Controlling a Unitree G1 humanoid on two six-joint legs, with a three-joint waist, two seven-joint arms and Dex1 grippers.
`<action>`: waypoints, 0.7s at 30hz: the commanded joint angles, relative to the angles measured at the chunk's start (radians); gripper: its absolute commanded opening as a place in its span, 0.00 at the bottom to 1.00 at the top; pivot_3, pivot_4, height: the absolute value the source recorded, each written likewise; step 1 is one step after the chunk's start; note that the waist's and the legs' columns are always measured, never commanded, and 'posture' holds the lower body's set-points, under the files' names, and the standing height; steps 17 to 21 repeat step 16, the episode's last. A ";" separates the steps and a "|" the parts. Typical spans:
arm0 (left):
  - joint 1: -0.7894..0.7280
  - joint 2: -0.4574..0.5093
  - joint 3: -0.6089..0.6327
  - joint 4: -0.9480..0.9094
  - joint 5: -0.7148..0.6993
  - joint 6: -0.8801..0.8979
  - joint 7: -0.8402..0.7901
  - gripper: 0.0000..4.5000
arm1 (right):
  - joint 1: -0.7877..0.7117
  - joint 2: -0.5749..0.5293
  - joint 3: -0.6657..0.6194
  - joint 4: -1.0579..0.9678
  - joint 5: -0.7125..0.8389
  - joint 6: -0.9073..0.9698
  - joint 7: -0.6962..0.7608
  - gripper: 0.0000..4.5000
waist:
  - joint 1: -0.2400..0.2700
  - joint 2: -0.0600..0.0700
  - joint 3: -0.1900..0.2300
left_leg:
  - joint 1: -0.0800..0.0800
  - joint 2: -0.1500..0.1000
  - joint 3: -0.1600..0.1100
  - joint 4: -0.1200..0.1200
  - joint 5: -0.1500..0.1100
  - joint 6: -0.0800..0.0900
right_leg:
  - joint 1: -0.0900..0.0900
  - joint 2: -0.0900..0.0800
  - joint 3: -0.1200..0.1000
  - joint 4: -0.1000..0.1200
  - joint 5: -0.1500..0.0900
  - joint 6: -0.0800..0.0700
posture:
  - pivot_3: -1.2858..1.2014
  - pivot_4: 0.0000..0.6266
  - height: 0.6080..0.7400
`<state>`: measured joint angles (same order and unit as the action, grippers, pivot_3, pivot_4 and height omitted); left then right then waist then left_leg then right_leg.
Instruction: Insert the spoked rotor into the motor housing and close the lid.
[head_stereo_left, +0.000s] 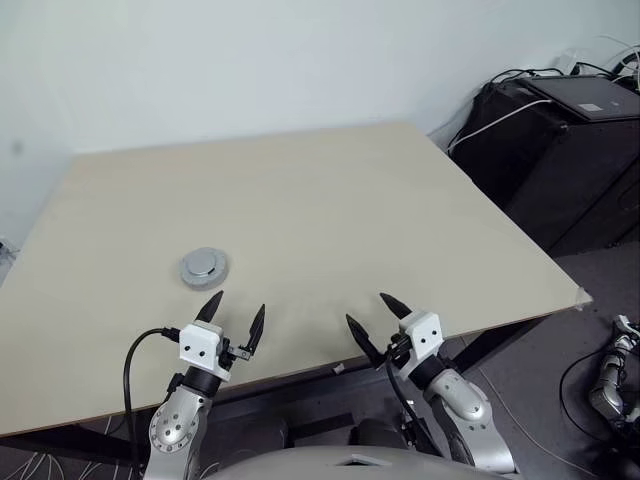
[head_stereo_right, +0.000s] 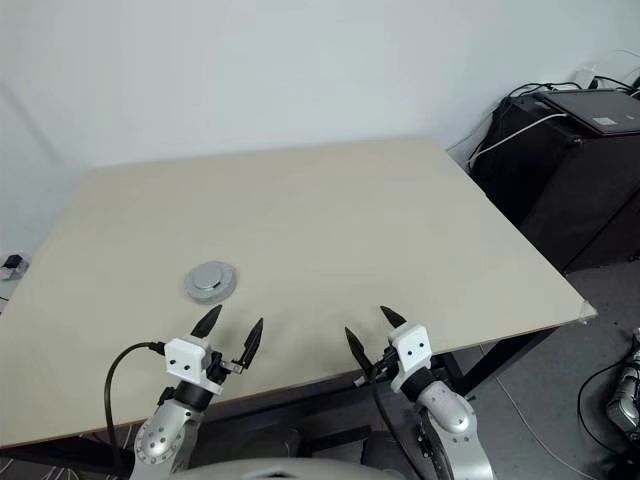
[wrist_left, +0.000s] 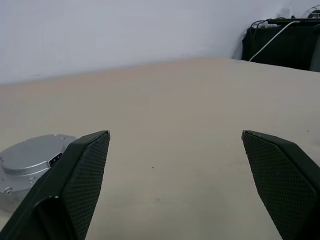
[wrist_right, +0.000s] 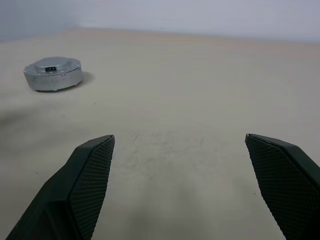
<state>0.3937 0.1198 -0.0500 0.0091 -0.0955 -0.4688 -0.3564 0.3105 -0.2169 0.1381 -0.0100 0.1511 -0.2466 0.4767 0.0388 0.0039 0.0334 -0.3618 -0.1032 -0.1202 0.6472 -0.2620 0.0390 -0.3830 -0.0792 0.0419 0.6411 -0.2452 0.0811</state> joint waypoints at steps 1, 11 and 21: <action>-0.006 0.000 -0.006 -0.032 -0.008 -0.006 0.005 0.99 | -0.015 0.010 -0.013 -0.010 0.013 -0.029 0.000 1.00 | 0.000 0.000 0.000 | 0.000 0.000 0.000 0.000 0.000 0.000 | 0.000 0.000 0.000 0.000 0.000 0.000 | 0.52 0.00 1.00; -0.020 -0.007 -0.013 -0.026 -0.005 0.005 0.017 0.99 | -0.016 0.018 -0.009 -0.052 0.007 0.007 -0.020 1.00 | 0.000 0.000 0.001 | 0.000 0.000 0.000 0.000 0.000 0.000 | 0.000 0.000 0.000 0.000 0.000 0.000 | 0.52 0.00 1.00; -0.030 -0.004 -0.012 -0.022 -0.007 0.007 0.017 0.99 | -0.008 0.023 0.000 -0.091 0.002 0.032 -0.037 1.00 | 0.000 0.001 0.001 | 0.000 0.000 0.000 0.000 0.000 0.000 | 0.000 0.000 0.000 0.000 0.000 0.000 | 0.52 0.00 1.00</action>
